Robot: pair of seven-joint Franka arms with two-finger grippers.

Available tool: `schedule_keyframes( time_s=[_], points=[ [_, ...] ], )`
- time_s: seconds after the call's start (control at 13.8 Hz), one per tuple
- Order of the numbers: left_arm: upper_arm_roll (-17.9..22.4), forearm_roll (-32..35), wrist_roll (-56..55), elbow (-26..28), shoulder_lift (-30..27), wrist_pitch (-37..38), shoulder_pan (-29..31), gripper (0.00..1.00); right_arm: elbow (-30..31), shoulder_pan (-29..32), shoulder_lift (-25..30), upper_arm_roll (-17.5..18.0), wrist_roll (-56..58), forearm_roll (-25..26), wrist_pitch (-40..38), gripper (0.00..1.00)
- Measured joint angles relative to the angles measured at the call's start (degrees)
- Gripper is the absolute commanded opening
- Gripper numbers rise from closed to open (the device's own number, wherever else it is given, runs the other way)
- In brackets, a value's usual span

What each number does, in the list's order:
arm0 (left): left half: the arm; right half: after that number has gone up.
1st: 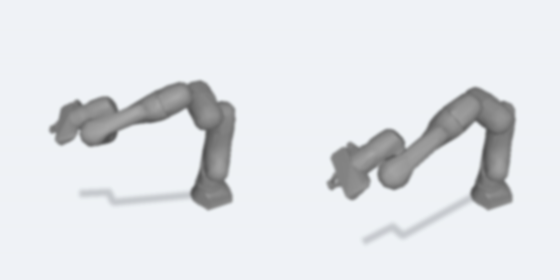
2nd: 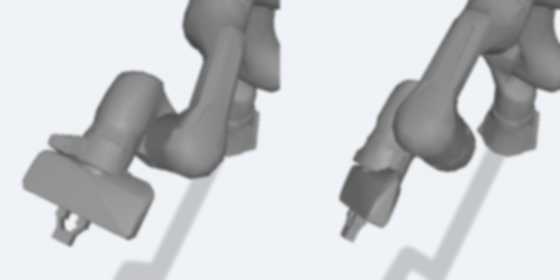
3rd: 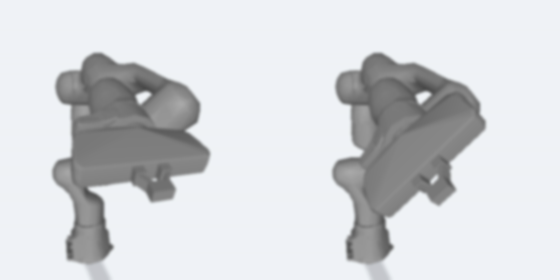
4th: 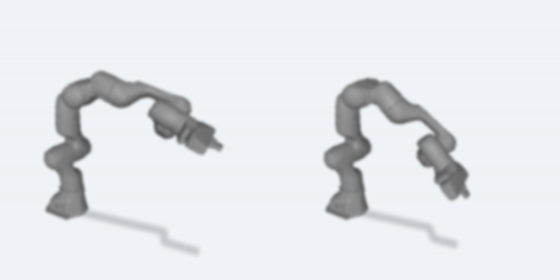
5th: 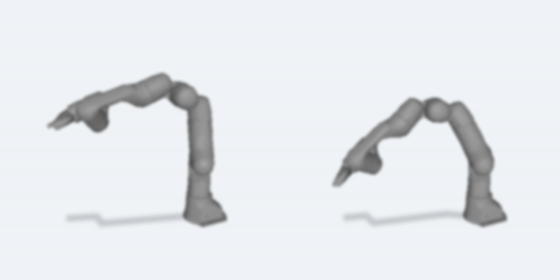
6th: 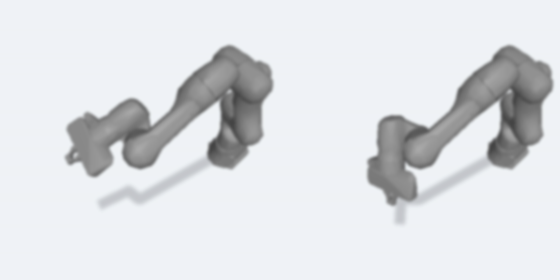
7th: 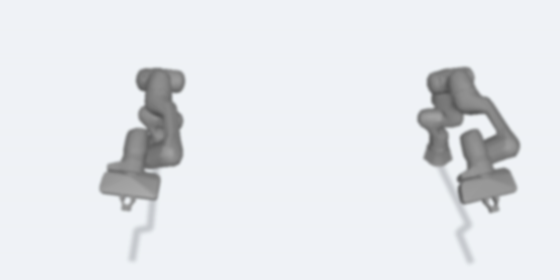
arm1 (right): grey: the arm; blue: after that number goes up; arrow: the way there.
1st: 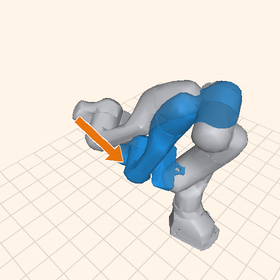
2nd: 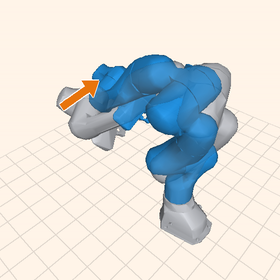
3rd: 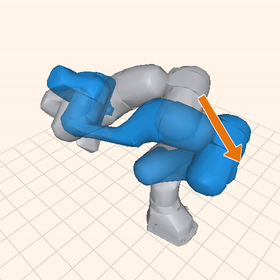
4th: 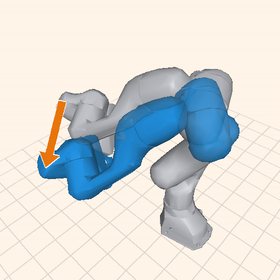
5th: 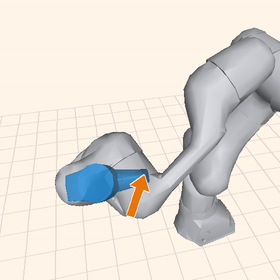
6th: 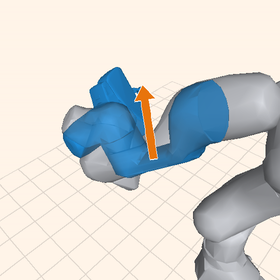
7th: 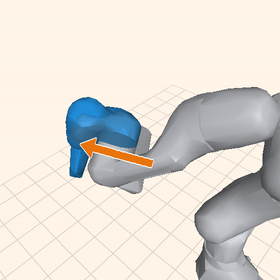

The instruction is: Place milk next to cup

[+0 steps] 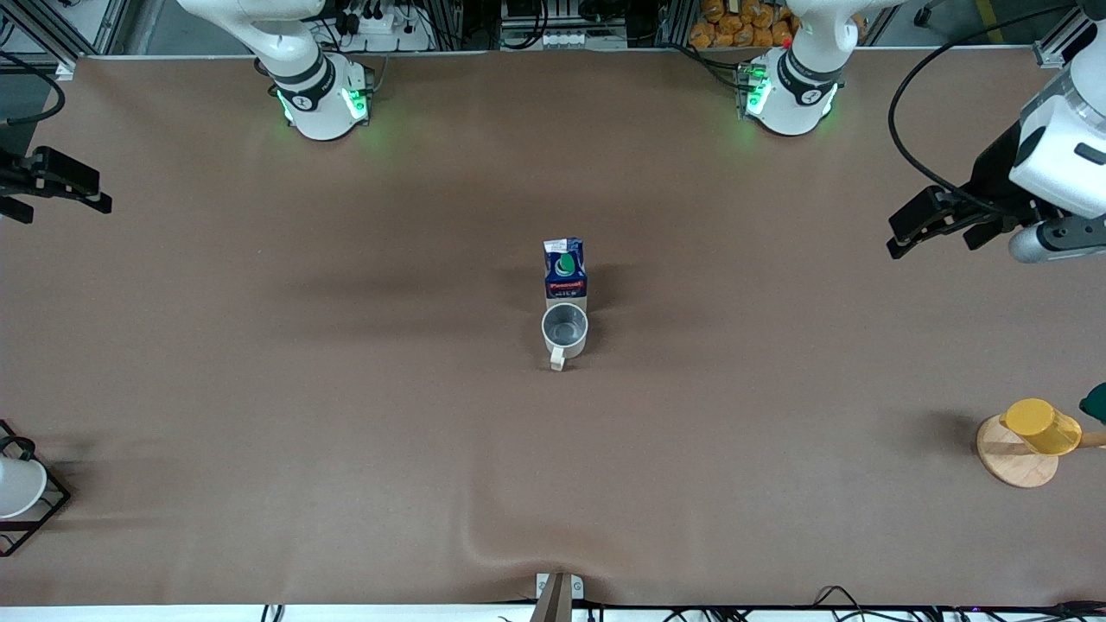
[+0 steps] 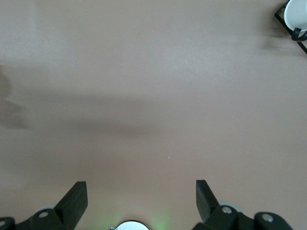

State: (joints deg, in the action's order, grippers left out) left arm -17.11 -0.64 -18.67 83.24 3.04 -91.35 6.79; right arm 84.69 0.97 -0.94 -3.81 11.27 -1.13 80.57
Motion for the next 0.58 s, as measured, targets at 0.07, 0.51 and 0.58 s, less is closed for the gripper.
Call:
schedule_keyframes(
  time_s=[0.07,0.51,0.58],
  points=[
    [2.7,0.0,0.8,1.4,-1.1,0.1,-2.3,1.00,0.0,0.0,0.0,0.0,0.0,0.0,0.0,1.00],
    [4.4,0.0,1.5,7.0,-5.6,0.1,-3.7,1.00,0.0,0.0,0.0,0.0,0.0,0.0,0.1,1.00],
    [4.5,0.0,1.5,8.3,-6.6,-0.1,-3.7,1.00,0.0,0.0,0.0,0.0,0.0,0.0,0.1,1.00]
  ],
)
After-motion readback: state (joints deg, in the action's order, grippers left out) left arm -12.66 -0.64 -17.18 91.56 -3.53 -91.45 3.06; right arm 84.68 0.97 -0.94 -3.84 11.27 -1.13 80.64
